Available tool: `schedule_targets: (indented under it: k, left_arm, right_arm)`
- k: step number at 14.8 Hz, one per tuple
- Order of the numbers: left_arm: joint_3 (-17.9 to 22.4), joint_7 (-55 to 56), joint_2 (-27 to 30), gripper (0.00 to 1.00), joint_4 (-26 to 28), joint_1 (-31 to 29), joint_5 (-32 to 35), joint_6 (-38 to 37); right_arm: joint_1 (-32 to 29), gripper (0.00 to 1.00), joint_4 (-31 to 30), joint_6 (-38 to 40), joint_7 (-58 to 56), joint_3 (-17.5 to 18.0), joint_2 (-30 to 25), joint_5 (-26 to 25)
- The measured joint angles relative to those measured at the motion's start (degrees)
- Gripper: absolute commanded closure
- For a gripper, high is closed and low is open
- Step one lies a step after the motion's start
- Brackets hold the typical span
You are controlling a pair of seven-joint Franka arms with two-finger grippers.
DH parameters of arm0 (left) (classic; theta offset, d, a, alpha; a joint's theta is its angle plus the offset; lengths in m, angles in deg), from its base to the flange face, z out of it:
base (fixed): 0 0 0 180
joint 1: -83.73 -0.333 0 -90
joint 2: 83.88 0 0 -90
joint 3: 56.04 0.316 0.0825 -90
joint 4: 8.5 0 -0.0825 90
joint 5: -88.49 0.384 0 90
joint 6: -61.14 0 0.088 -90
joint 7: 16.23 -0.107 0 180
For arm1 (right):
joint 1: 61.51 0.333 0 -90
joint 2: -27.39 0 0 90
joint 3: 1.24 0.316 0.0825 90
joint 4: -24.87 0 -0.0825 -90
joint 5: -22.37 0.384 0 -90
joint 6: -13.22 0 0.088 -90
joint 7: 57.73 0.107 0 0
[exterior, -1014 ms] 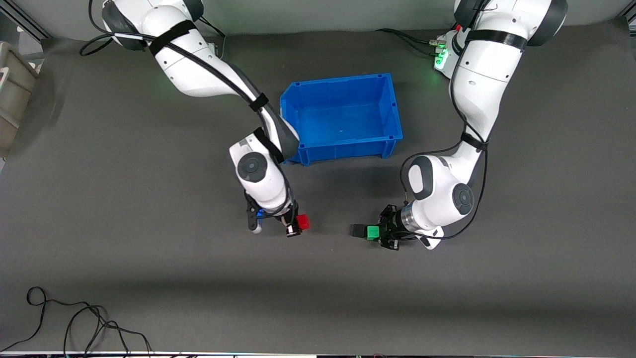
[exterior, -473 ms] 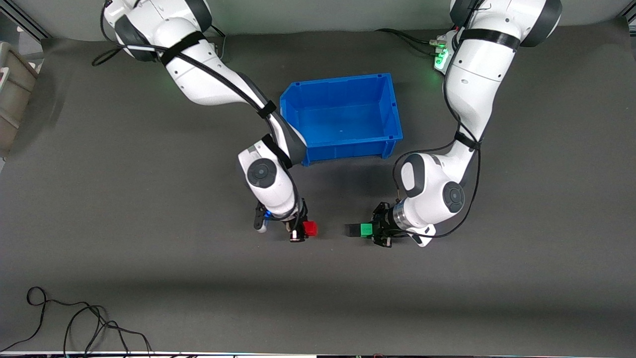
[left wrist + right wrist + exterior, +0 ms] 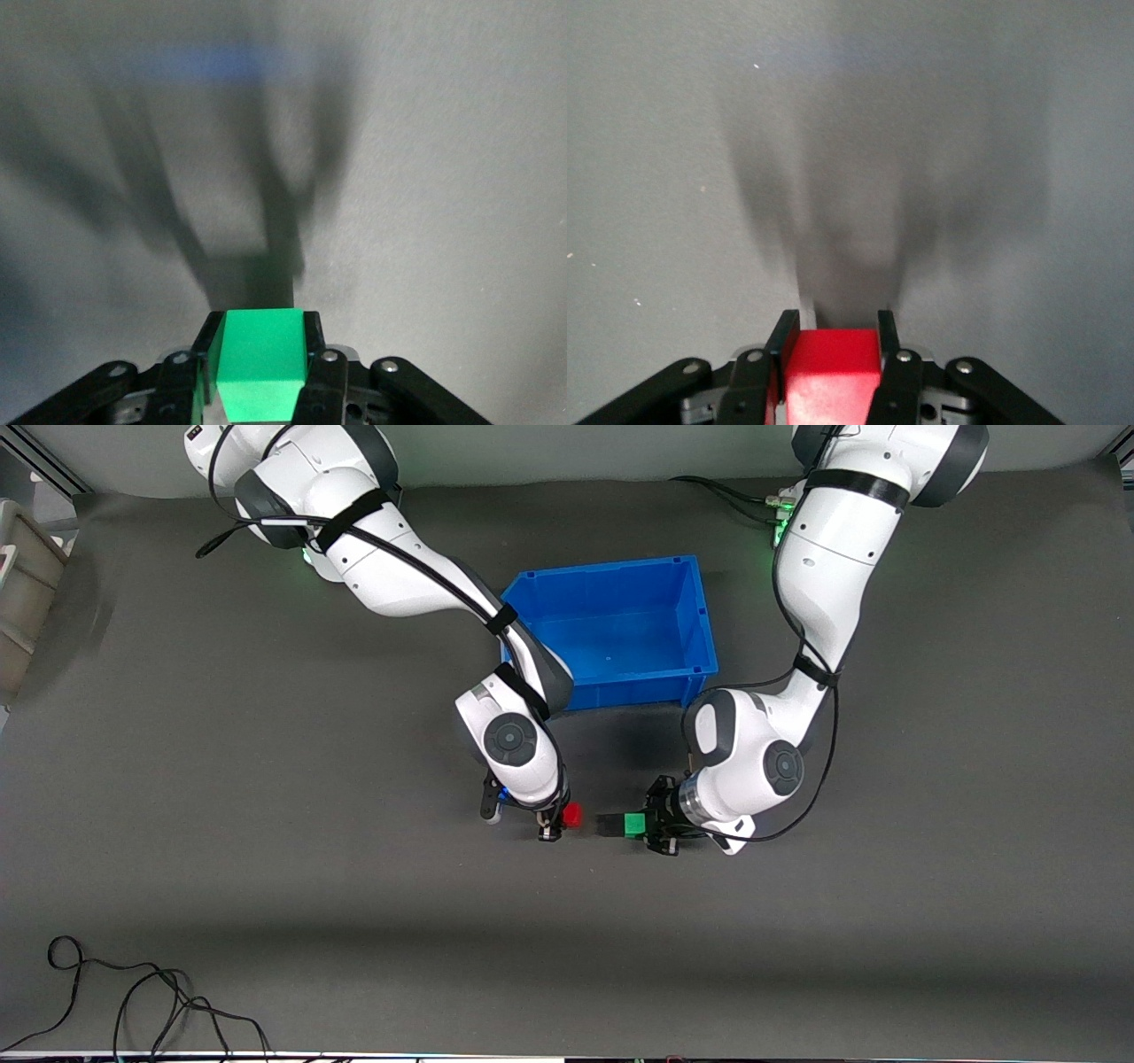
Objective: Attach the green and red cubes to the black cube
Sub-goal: 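Lower both cubes beside the black cube and press them against it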
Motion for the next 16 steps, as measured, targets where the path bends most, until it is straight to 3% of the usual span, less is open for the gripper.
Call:
schedule_targets:
  k: [2, 4, 9, 10, 11, 12, 16]
  left_arm:
    - [0.01, 0.5, 0.0, 0.93, -0.27, 0.31, 0.0, 0.0]
    - [0.01, 0.6, 0.0, 0.58, -0.39, 0.36, 0.0, 0.0]
    - [0.04, 0.61, -0.01, 0.56, -0.39, 0.53, 0.37, 0.0]
    - [0.04, 0.61, -0.01, 0.42, -0.39, 0.55, 0.41, 0.0]
    - [0.05, 0.61, -0.01, 0.04, -0.39, 0.58, 0.43, 0.0]
    - [0.06, 0.61, -0.01, 0.0, -0.4, 0.59, 0.51, 0.0]
    - [0.51, 0.61, -0.01, 0.0, -0.43, 0.59, 1.49, 0.0]
  right_arm:
    - [0.45, 1.0, 0.45, 0.19, 1.3, 0.0, 0.47, -0.18]
    - [0.83, 1.0, 0.57, 0.19, 2.82, -0.01, 0.95, -1.01]
    - [2.24, 1.0, 1.49, 0.22, 4.19, -0.05, 1.89, -1.69]
    - [2.44, 1.0, 1.7, 0.23, 4.31, -0.09, 1.95, -1.71]
    - [2.49, 1.0, 1.88, 0.23, 4.41, -0.13, 1.95, -1.71]
    - [2.48, 1.0, 2.16, 0.24, 4.45, -0.27, 1.97, -1.72]
    - [1.81, 1.0, 5.84, 0.27, 4.48, -0.97, 3.44, -1.72]
